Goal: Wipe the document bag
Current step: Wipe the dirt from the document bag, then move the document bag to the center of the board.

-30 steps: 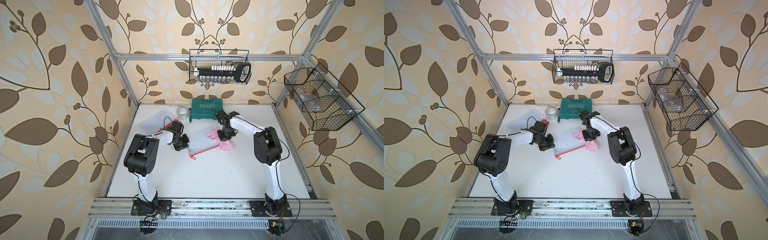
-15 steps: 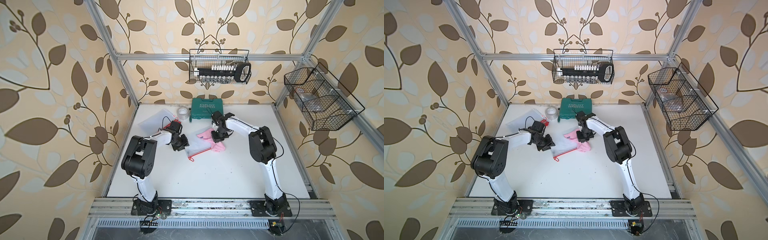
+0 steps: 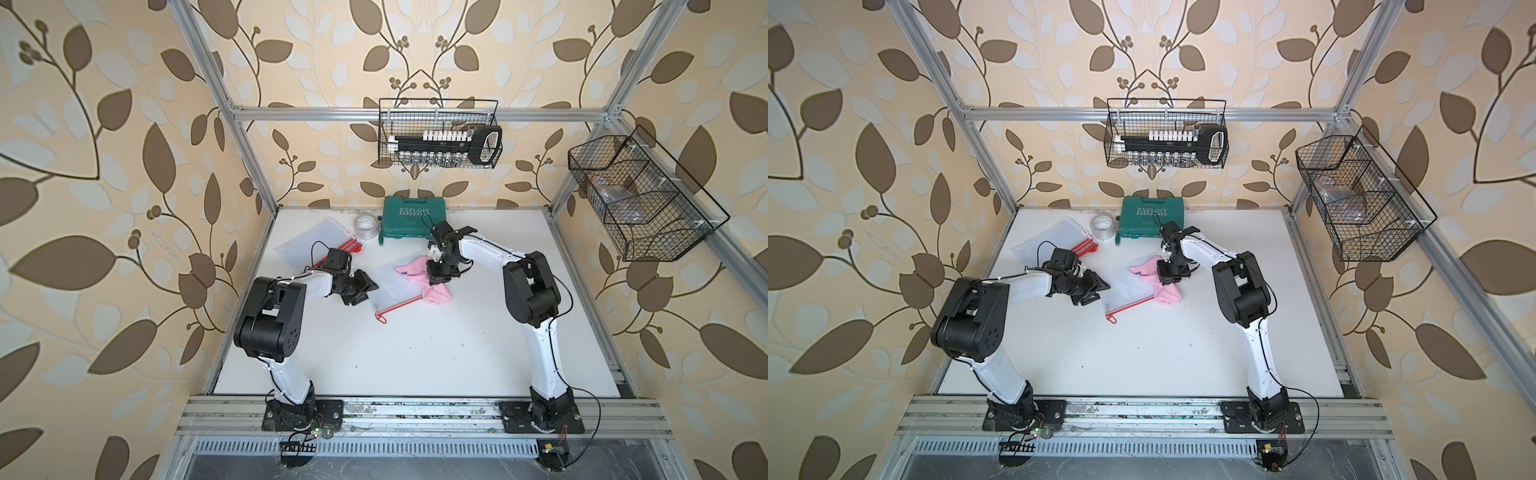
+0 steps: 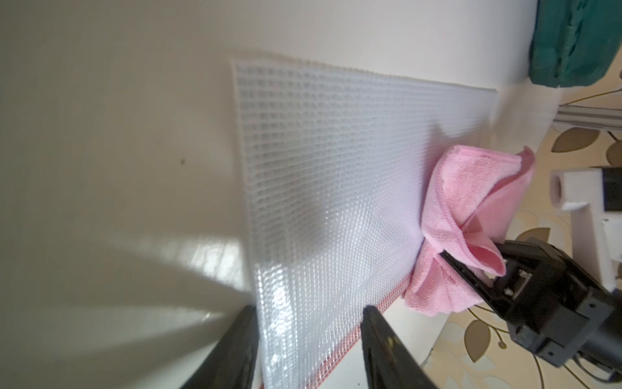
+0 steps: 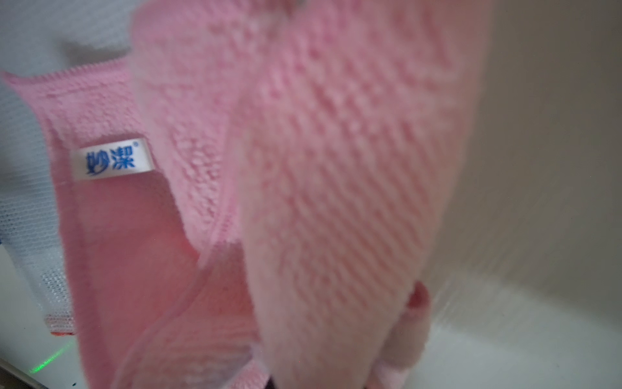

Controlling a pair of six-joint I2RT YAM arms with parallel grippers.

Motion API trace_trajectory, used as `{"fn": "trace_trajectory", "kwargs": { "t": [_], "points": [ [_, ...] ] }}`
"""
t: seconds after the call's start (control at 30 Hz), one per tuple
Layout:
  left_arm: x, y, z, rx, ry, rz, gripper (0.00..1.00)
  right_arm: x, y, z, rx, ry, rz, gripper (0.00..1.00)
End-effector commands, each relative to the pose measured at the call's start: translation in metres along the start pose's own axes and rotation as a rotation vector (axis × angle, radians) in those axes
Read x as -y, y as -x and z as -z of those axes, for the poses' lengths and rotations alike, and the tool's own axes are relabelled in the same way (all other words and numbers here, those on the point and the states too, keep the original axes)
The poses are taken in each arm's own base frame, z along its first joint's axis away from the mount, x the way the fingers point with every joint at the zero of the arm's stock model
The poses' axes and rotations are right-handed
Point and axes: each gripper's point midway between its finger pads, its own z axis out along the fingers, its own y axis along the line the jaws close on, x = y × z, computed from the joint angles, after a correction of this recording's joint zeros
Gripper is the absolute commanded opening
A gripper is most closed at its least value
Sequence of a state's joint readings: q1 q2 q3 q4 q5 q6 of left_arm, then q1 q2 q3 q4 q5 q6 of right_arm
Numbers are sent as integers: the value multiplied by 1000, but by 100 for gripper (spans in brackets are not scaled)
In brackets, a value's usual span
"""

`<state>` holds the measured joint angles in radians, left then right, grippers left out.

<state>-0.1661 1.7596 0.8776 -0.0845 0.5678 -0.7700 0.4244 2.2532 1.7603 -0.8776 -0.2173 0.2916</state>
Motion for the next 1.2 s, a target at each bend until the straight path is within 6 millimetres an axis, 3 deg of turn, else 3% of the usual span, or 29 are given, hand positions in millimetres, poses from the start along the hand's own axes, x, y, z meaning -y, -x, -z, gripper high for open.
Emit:
{"fn": "trace_trajectory", "kwargs": {
  "t": [0.0,0.17,0.33,0.43,0.47,0.57,0.77,0.87,1.0,1.17],
  "points": [
    [-76,-42,-25,-112,165,190,50,38,-49,-51,-196,-100,-67,0],
    [-80,-44,-27,-106,146,194,40,36,-51,-53,-205,-82,-68,0],
    [-84,-44,-27,-88,155,231,20,37,-52,-49,-194,-101,-53,0],
    [-82,-38,-24,-60,168,225,0,37,-51,-39,-169,-111,-43,0],
    [-80,-34,-21,-39,175,219,0,36,-51,-33,-155,-111,-43,0],
    [-63,-16,-2,53,167,181,0,40,-57,-14,-127,-152,-28,0],
    [-37,38,73,253,128,155,0,45,-79,32,-59,-193,-10,0],
    [-19,55,93,273,97,118,0,42,-96,43,-62,-211,13,0],
    [19,63,93,240,13,52,0,27,-124,42,-115,-209,105,0],
    [74,46,73,173,-30,-100,0,12,-138,34,-91,-206,194,0]
  ]
}}
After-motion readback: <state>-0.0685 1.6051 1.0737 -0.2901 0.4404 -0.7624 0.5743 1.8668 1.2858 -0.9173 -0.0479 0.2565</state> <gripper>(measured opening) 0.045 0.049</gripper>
